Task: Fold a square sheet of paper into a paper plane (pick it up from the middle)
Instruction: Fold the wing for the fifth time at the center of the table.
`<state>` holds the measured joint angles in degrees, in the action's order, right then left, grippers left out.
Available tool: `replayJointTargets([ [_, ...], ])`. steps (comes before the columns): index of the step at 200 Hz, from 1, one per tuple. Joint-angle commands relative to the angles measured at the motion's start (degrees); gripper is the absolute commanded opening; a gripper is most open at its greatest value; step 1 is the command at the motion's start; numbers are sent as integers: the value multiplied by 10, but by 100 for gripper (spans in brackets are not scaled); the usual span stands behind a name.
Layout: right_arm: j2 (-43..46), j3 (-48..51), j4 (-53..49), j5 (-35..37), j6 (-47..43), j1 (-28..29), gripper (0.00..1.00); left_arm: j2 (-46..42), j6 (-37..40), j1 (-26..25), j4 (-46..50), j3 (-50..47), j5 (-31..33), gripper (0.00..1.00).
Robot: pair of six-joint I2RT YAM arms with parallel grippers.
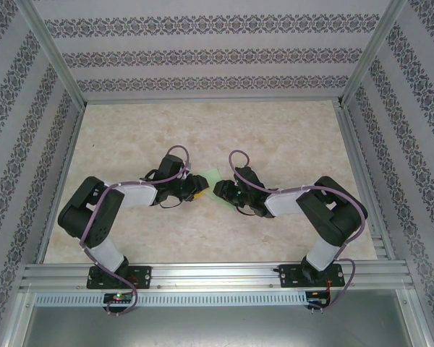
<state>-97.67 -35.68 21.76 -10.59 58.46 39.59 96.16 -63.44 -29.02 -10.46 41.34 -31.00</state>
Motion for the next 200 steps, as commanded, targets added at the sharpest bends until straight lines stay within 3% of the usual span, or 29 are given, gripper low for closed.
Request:
replayJointTargets([
  [1,-5,22,-39,10,-20,-7,45,11,-20,-8,-52,-3,-4,36],
  [67,-5,26,-31,10,-33,-7,45,30,-31,-14,-59,-1,-3,35],
  [117,20,34,-19,0,-86,-4,49,45,-39,-16,-64,2,2,19],
  [144,72,20,-77,23,-162,-5,53,38,-33,-18,-37,9,8,7],
  [170,140,22,-119,72,-268,4,61,31,-27,-21,10,27,13,4],
  [200,200,24,-160,124,-399,31,60,23,-30,-24,54,48,15,3],
])
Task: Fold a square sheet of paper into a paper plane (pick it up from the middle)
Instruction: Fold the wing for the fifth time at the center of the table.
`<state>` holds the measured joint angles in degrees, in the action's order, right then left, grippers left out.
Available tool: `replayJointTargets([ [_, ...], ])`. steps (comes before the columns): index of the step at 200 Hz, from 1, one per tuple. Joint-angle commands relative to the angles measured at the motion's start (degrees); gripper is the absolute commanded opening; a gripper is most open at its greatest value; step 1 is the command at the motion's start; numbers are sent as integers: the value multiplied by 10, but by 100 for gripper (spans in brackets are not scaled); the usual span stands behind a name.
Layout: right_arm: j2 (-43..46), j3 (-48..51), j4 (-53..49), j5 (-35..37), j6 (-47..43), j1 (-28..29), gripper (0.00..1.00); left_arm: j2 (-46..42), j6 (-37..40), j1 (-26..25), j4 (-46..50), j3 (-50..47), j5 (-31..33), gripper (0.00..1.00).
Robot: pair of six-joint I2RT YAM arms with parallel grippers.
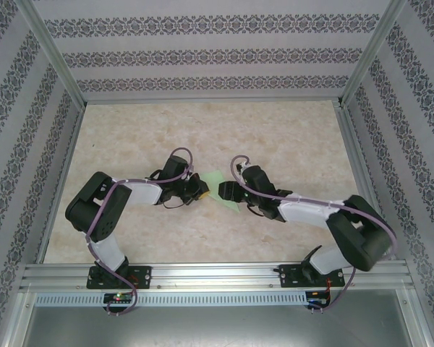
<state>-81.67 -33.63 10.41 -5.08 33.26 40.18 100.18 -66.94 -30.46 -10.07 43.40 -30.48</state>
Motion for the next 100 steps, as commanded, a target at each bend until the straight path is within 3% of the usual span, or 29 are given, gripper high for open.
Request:
replayJointTargets([
  [1,42,4,-47,70,-151,25,60,-18,5,-11,51,28,9,3],
  [47,36,10,-40,95,-293,54,60,-20,13,-13,132,73,5,0],
  [66,18,37,33,117,-367,86,62,-24,19,-13,163,88,9,0],
  [100,-37,45,116,131,-401,97,61,-26,32,-13,205,113,7,0],
])
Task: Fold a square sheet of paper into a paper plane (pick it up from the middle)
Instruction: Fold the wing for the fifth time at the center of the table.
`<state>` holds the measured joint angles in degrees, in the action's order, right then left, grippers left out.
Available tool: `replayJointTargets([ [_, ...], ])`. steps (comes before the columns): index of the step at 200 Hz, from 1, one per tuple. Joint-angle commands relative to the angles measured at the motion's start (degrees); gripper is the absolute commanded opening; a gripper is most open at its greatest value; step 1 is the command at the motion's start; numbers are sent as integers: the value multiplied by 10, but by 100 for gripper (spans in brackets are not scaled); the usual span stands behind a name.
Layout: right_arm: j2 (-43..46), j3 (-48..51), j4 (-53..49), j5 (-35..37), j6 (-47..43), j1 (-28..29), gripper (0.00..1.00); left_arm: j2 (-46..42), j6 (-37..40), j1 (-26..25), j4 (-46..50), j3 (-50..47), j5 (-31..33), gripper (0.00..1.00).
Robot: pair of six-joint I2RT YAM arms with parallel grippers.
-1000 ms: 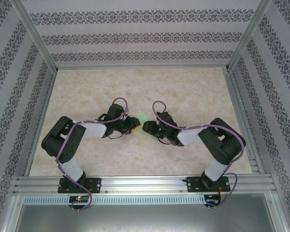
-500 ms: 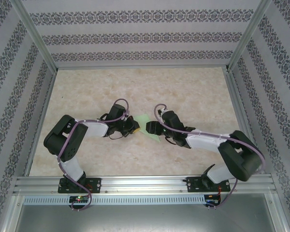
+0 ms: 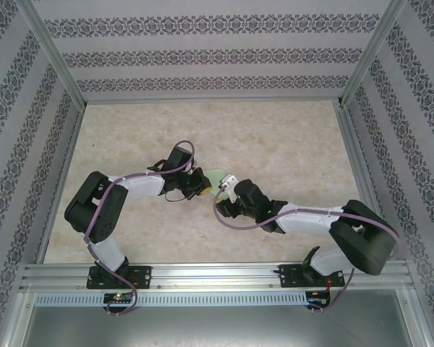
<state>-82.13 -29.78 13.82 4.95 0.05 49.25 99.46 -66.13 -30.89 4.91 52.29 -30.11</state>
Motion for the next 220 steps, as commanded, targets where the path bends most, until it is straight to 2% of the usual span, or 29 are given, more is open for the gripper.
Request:
replayJointTargets([
  [1,-36,7,86,32,-71,7,61,-19,24,-8,56,24,3,0],
  [54,-105,31,215,82,-113,21,51,-12,23,-9,76,39,4,0],
  [95,-133,35,263,112,-141,29,45,-11,18,-9,78,40,5,0],
  [165,-170,20,300,138,-164,38,38,-11,24,-9,91,47,10,2],
  [202,-168,27,306,140,-161,39,26,-12,34,-9,106,56,14,6],
  [220,-163,30,307,141,-158,38,20,-15,46,-7,120,68,19,11],
])
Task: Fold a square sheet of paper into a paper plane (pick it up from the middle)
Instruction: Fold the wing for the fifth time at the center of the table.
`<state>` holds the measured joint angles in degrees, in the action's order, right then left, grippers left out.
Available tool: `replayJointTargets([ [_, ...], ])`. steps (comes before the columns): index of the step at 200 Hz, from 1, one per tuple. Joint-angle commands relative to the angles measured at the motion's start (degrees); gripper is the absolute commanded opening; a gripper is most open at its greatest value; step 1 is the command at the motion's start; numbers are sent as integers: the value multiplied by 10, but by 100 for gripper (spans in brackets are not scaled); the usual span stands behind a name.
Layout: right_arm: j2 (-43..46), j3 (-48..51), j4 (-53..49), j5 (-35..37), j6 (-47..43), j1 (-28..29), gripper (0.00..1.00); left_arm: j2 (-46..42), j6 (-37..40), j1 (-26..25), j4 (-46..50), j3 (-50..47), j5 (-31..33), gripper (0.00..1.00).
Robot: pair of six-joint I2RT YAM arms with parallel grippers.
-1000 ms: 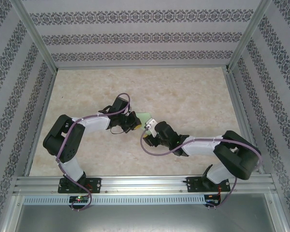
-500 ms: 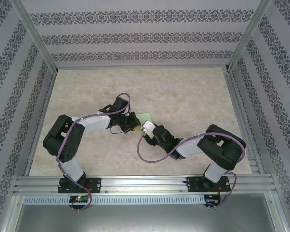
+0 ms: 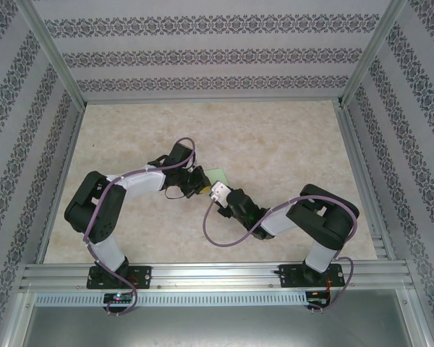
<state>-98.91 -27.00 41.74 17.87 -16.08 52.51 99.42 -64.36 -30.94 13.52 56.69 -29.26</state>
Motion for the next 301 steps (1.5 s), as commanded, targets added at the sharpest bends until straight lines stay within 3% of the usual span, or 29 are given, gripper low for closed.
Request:
replayJointTargets([
  [1,5,3,28,11,4,6,20,-14,29,-7,35,25,11,12],
  [63,21,20,33,-41,78,-9,10,-48,85,48,92,60,32,42],
  [121,37,41,75,-102,206,-38,2,-95,48,74,-7,7,22,58],
  [170,21,36,92,-162,299,-57,0,-96,51,68,-110,-57,-10,57],
  [229,0,30,96,-225,391,-83,0,-76,57,40,-174,-106,-20,42],
  [301,-13,19,93,-295,490,-113,0,-44,50,22,-222,-121,-31,35],
])
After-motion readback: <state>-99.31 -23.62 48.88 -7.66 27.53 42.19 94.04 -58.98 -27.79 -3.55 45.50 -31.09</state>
